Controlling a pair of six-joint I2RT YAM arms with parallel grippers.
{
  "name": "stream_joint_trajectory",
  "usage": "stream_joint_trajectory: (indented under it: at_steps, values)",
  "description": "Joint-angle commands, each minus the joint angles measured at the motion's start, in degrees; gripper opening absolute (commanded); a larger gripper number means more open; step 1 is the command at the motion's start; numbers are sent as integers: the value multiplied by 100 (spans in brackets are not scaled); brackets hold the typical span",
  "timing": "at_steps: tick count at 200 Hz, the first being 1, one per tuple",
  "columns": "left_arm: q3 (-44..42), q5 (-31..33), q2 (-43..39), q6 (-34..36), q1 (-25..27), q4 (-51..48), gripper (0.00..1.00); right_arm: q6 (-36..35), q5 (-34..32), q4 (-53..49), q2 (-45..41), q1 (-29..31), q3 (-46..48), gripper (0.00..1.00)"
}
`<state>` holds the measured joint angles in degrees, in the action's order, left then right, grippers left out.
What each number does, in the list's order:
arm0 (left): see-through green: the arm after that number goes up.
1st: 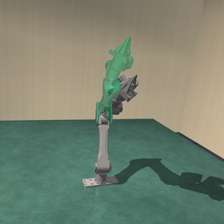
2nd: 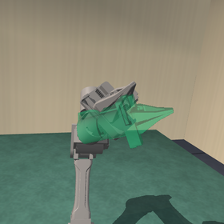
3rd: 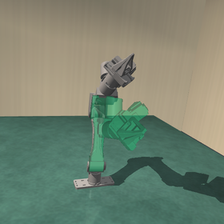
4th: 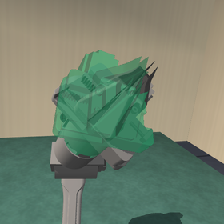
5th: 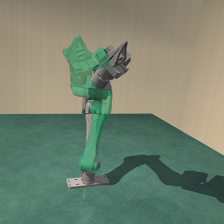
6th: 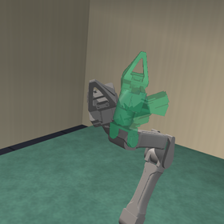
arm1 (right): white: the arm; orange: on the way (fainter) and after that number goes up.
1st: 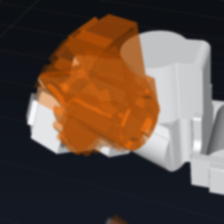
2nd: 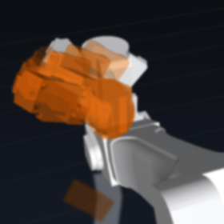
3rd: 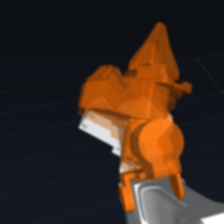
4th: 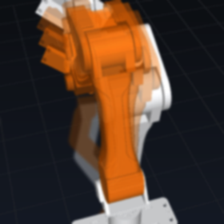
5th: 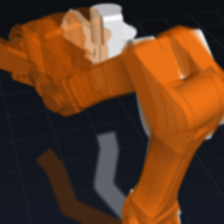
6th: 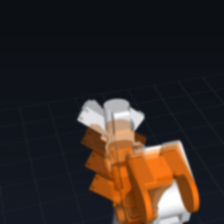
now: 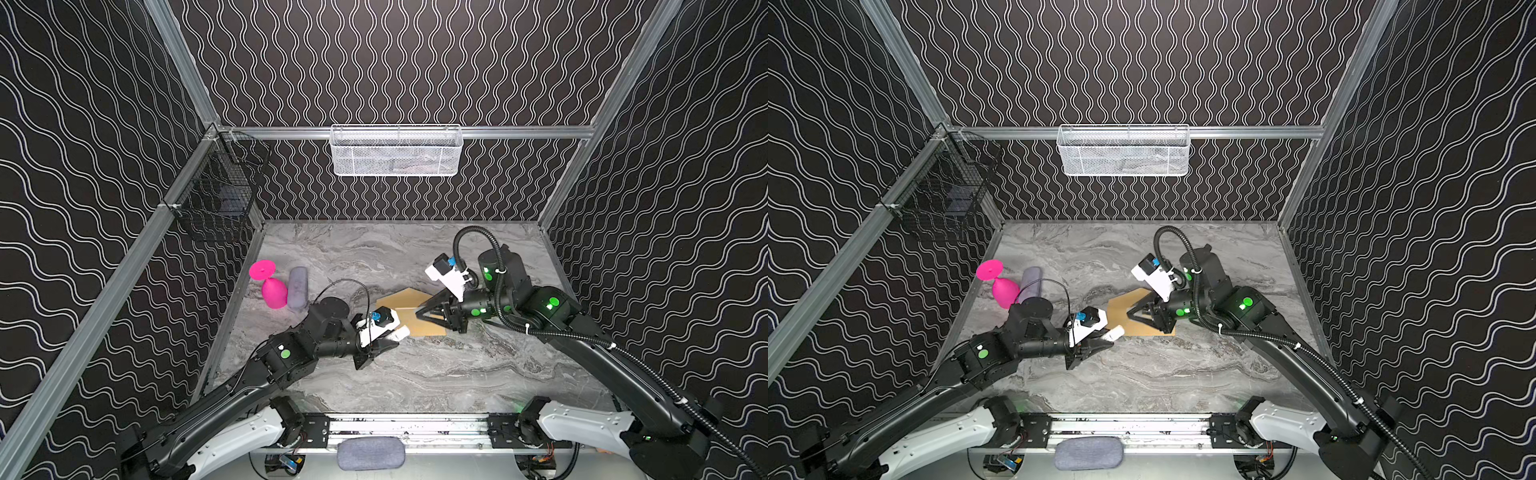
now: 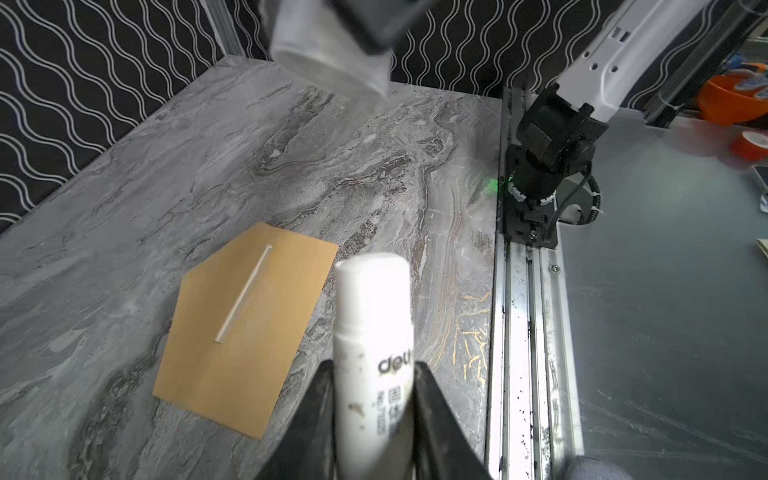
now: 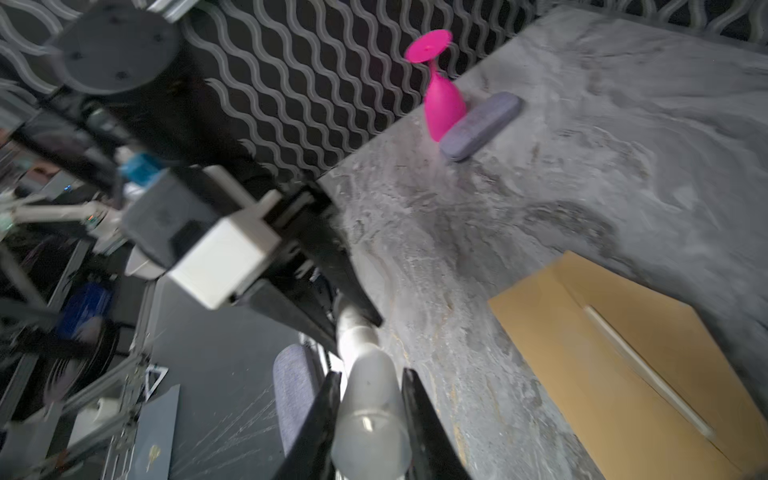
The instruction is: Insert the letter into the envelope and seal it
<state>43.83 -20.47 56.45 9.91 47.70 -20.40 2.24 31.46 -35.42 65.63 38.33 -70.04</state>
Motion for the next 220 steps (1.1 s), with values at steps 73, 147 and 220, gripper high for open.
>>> stream_joint_trajectory:
  at_steps: [73, 147, 220]
  values:
    - [141, 1668, 226, -2528, 2, 110, 0, 1635, -3236, -8, 1036, -2505, 2078, 17]
    - [-151, 1435, 236, -3070, 2, 393, 0, 1734, -3435, 160, 2304, -2899, 1944, 25]
    - [-184, 1371, 227, -3070, 4, 520, 0, 1813, -3647, 9, 2754, -2902, 1892, 42]
